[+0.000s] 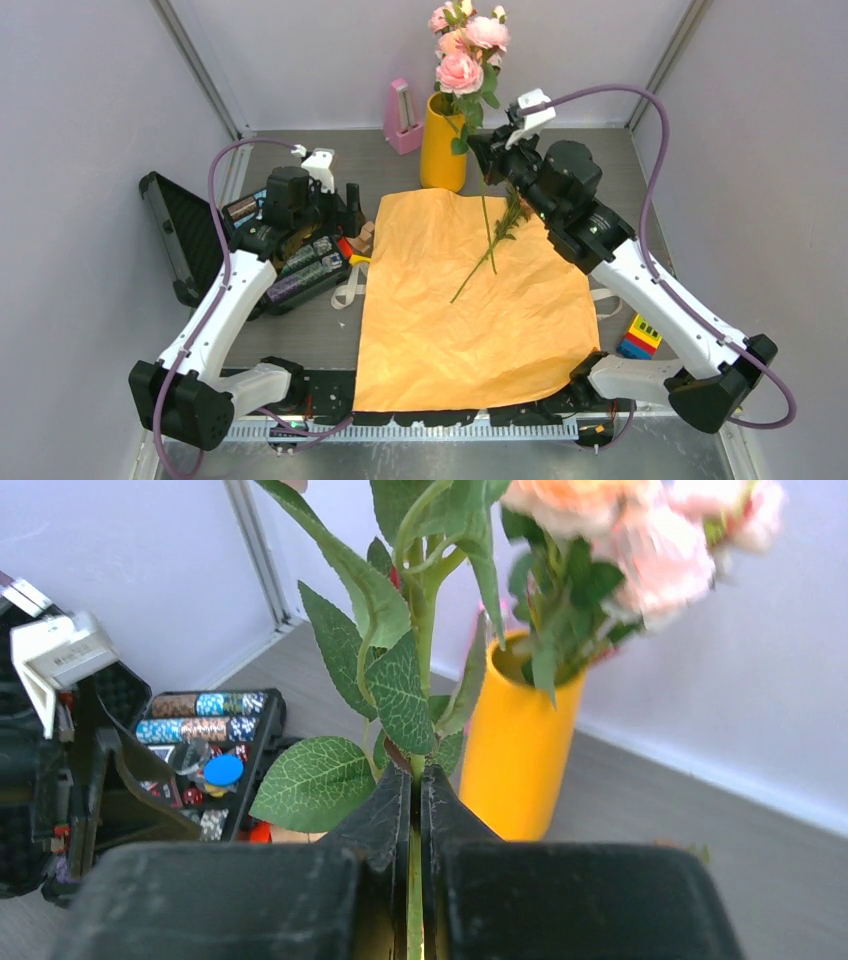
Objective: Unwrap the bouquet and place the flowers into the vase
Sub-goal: Insert the fake flower into the vase.
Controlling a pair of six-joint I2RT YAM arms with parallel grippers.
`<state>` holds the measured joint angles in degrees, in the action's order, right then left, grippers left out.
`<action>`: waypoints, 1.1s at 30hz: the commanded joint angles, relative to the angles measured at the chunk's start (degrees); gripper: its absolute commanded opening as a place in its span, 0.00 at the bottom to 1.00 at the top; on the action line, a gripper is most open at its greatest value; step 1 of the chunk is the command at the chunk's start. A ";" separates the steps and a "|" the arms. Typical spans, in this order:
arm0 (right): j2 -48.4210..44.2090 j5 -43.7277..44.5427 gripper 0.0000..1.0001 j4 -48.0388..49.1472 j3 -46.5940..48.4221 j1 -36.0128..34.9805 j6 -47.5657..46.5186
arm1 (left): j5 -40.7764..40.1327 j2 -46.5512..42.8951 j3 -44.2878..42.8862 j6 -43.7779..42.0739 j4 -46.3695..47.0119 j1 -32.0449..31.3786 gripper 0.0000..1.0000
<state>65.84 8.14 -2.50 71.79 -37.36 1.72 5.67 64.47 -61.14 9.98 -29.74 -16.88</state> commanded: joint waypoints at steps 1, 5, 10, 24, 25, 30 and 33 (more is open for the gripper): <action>5.29 -5.40 0.00 2.87 8.55 -0.48 -7.94 | 0.48 -1.65 0.03 -0.90 2.75 -0.25 0.95; 11.28 -10.70 0.00 3.09 15.61 -0.46 -13.66 | 0.48 -1.56 -0.05 -0.90 2.67 -0.30 0.95; 19.18 -12.82 0.00 3.04 26.39 -0.47 -20.02 | 0.35 -1.85 -0.07 -1.00 2.67 -0.25 0.95; 40.87 -19.01 0.00 6.86 53.14 0.33 -24.20 | 0.36 -2.11 -0.12 -1.28 2.57 -0.25 0.95; 41.61 -19.11 0.00 7.14 55.00 0.39 -24.21 | 0.31 -2.14 -0.15 -1.28 2.56 -0.25 0.95; 47.12 -19.57 0.00 7.69 63.32 0.90 -24.15 | 0.63 -2.00 -0.18 -1.28 2.58 -0.25 0.95; 50.12 -19.73 0.00 7.16 69.15 0.96 -24.52 | 0.81 -1.94 -0.21 -1.19 2.58 -0.25 0.95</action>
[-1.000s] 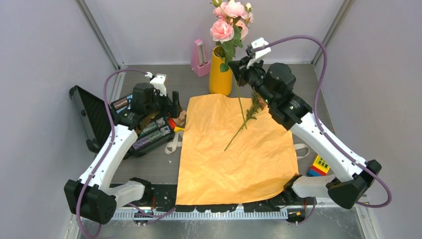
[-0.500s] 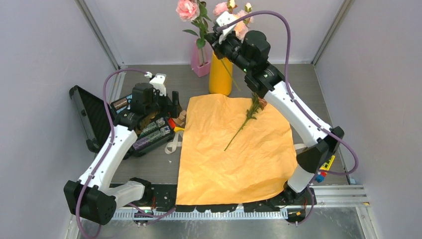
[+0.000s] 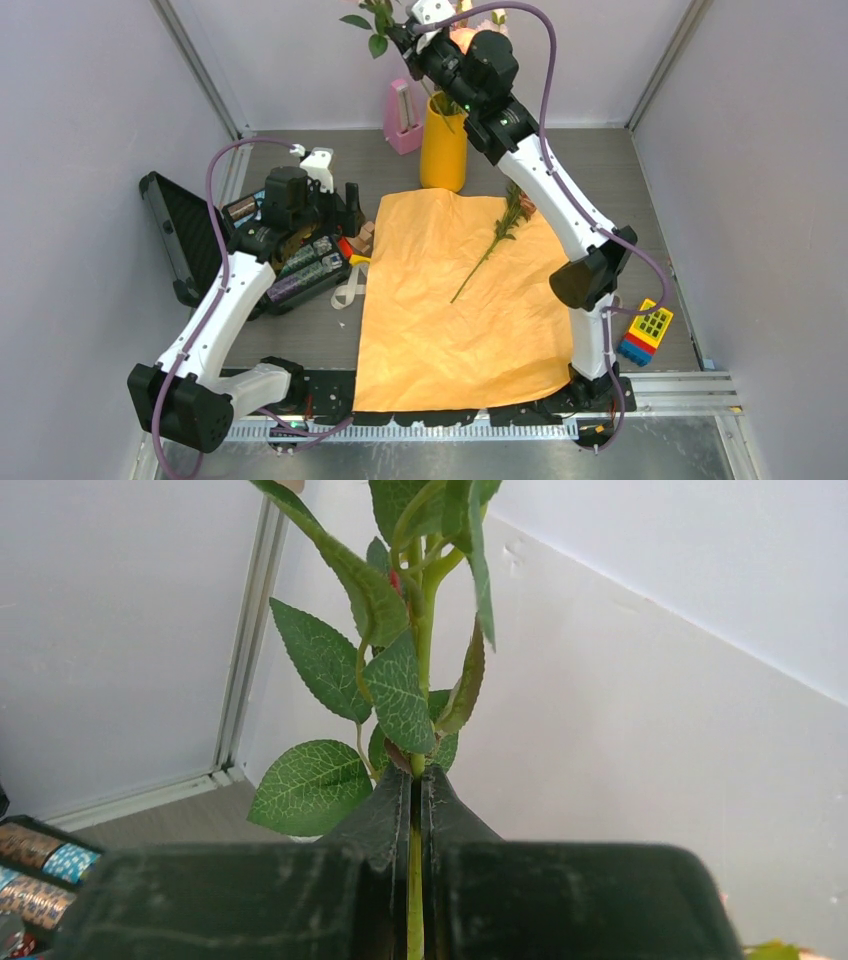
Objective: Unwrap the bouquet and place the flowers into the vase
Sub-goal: Insert the fake flower into the vase.
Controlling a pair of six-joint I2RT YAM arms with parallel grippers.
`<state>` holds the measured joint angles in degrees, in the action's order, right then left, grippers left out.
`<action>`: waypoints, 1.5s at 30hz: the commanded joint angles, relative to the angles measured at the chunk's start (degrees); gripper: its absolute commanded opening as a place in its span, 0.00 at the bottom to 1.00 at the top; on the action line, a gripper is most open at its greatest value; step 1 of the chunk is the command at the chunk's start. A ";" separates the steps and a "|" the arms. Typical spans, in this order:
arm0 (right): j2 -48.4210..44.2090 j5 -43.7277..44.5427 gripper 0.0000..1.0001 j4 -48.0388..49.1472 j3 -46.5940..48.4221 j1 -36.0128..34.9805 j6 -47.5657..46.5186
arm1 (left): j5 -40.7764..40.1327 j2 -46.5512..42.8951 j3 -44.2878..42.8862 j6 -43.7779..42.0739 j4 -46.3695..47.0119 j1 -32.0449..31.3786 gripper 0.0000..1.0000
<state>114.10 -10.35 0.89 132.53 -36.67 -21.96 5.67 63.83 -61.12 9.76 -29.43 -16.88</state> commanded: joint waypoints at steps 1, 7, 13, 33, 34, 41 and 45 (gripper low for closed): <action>2.37 -1.25 0.00 3.53 9.48 0.27 -0.96 | 0.87 -1.34 -0.24 -0.97 2.27 -0.25 0.95; 4.75 -1.10 0.00 4.40 13.89 0.41 -1.34 | 0.99 -1.24 -0.27 -0.88 2.27 -0.25 0.95; 5.18 -1.08 0.00 4.97 14.14 0.72 -1.15 | 1.32 -1.13 -0.21 -0.79 2.36 -0.25 0.95; 4.02 0.08 0.00 8.49 5.29 4.75 3.81 | 1.29 -0.71 -0.14 -0.88 2.36 -0.25 0.95; 3.60 0.27 0.00 8.72 3.68 4.98 4.05 | 1.27 -0.69 -0.17 -0.88 2.36 -0.25 0.95; 0.90 2.89 0.00 14.72 -7.59 5.92 6.83 | 1.28 -0.52 -0.15 -0.81 2.36 -0.25 0.95; 0.74 4.28 0.00 16.40 -10.63 6.60 8.23 | 1.52 -0.29 -0.20 -0.79 2.36 -0.25 0.95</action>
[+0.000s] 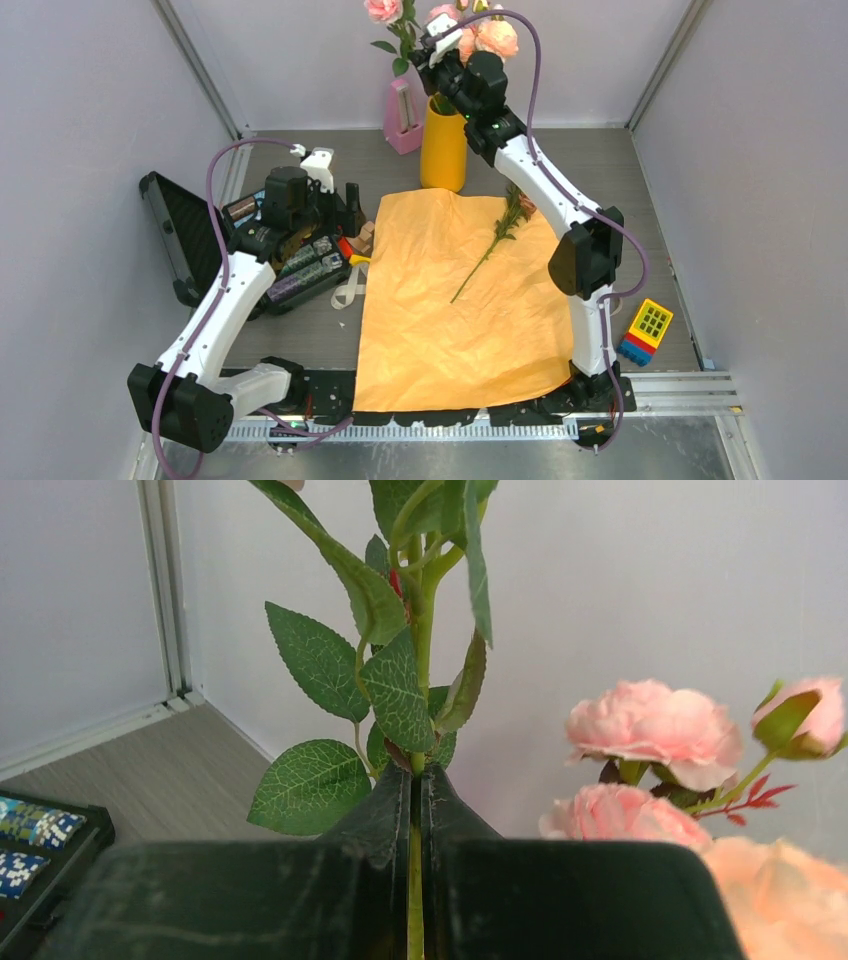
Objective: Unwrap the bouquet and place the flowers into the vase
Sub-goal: Insert the fake flower into the vase.
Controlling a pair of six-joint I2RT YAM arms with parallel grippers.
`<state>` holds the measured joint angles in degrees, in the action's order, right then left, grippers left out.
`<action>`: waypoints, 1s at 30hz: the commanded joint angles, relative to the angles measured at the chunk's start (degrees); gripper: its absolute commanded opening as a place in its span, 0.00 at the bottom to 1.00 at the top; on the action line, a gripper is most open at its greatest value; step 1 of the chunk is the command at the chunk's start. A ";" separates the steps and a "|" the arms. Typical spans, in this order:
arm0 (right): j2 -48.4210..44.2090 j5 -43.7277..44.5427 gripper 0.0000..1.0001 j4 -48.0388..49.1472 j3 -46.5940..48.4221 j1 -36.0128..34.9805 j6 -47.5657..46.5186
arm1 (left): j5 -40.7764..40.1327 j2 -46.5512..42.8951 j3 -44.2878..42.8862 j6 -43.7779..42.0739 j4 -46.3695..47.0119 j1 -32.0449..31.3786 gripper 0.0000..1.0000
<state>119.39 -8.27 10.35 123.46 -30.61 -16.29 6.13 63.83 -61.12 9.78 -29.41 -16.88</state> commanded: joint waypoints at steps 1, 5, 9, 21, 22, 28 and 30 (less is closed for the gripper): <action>-4.62 2.34 0.00 7.40 -1.99 0.68 2.89 | 1.07 -0.29 -0.16 -0.82 2.34 -0.25 0.95; -5.25 3.58 0.00 8.98 -4.58 1.02 3.40 | 1.12 -0.26 -0.18 -0.82 2.34 -0.34 0.95; -6.28 4.87 0.00 10.69 -7.92 1.39 3.97 | 1.08 -0.15 -0.18 -0.82 2.34 -0.34 0.95; -8.72 9.57 0.00 12.94 -16.91 2.45 5.14 | 1.65 0.21 -0.19 -0.64 2.34 -0.52 0.95; -8.82 9.89 0.00 13.12 -17.32 2.51 5.38 | 1.61 0.24 -0.11 -0.64 2.36 -0.61 0.95; -9.53 10.83 0.00 13.40 -20.22 3.20 6.80 | 1.65 0.28 -0.11 -0.64 2.34 -0.69 0.95; -9.65 11.06 0.00 13.46 -21.02 3.32 7.22 | 1.69 0.27 -0.13 -0.64 2.38 -0.78 0.95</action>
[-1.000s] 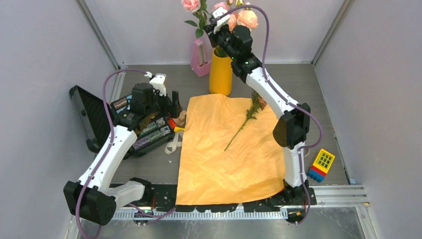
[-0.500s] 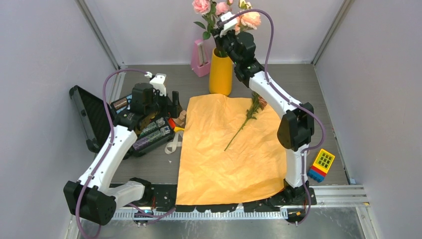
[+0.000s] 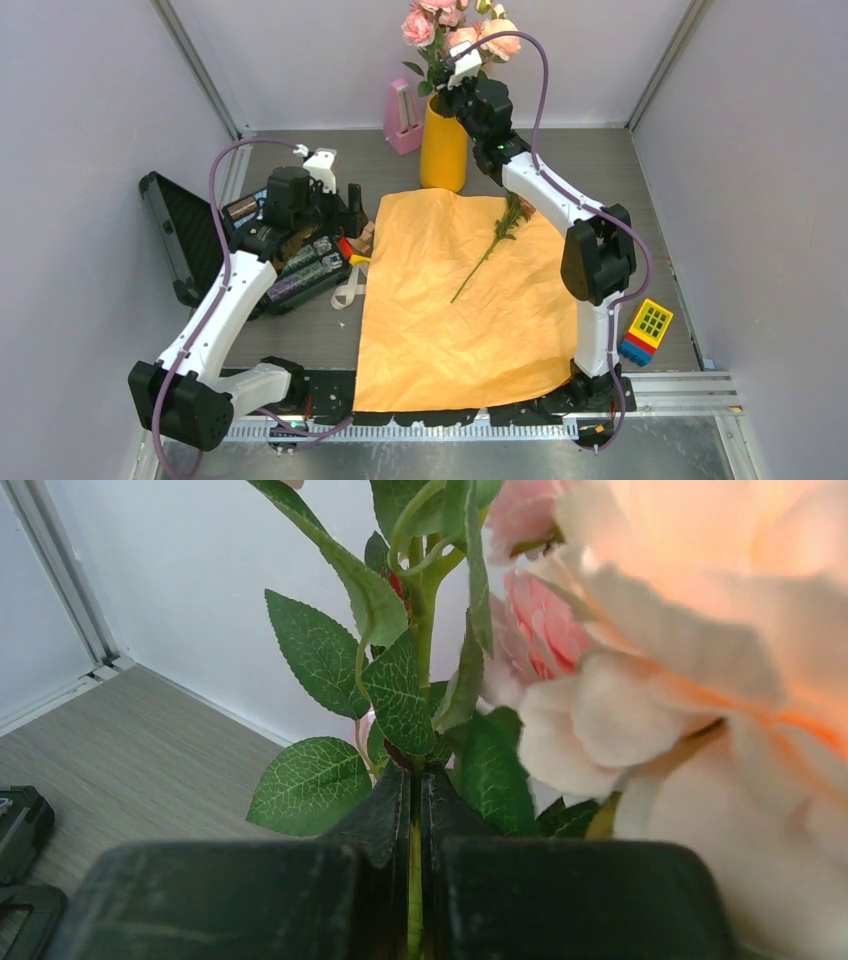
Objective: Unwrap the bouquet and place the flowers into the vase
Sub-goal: Insert the fake flower into the vase.
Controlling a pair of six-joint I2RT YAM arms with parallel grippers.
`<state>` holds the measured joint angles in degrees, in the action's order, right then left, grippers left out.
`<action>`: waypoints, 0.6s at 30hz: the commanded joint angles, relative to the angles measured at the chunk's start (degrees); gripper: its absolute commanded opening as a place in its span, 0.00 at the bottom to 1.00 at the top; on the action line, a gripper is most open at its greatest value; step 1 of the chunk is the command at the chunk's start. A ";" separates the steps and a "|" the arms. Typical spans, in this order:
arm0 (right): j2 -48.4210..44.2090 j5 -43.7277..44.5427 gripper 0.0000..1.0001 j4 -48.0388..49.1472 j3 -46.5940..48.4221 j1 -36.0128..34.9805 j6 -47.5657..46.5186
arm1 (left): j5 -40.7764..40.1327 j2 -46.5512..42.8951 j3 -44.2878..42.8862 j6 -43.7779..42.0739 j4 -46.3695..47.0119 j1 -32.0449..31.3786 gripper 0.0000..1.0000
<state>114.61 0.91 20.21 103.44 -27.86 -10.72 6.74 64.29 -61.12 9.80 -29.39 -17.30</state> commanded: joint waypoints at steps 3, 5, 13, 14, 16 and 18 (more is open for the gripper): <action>-5.03 2.30 0.00 3.46 -2.04 0.73 1.99 | 1.09 -0.21 -0.08 -0.66 2.34 -0.37 0.95; -5.15 2.53 0.00 3.50 -2.81 0.82 2.02 | 1.08 -0.16 -0.05 -0.66 2.36 -0.44 0.95; -5.97 3.13 0.08 3.42 -4.92 1.13 2.18 | 1.17 0.00 -0.09 -0.57 2.40 -0.61 0.95; -6.15 3.02 0.09 3.38 -5.20 1.13 2.19 | 1.19 0.03 -0.13 -0.53 2.40 -0.63 0.95; -6.41 2.97 0.13 3.35 -5.62 1.14 2.27 | 1.29 0.00 -0.13 -0.49 2.40 -0.71 0.95; -6.74 2.79 0.16 3.35 -5.95 1.14 2.35 | 1.26 0.13 -0.09 -0.49 2.40 -0.80 0.95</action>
<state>112.36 2.74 21.41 98.08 -27.11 -8.82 7.16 64.31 -61.12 9.80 -29.39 -17.69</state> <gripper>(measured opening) 0.142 0.953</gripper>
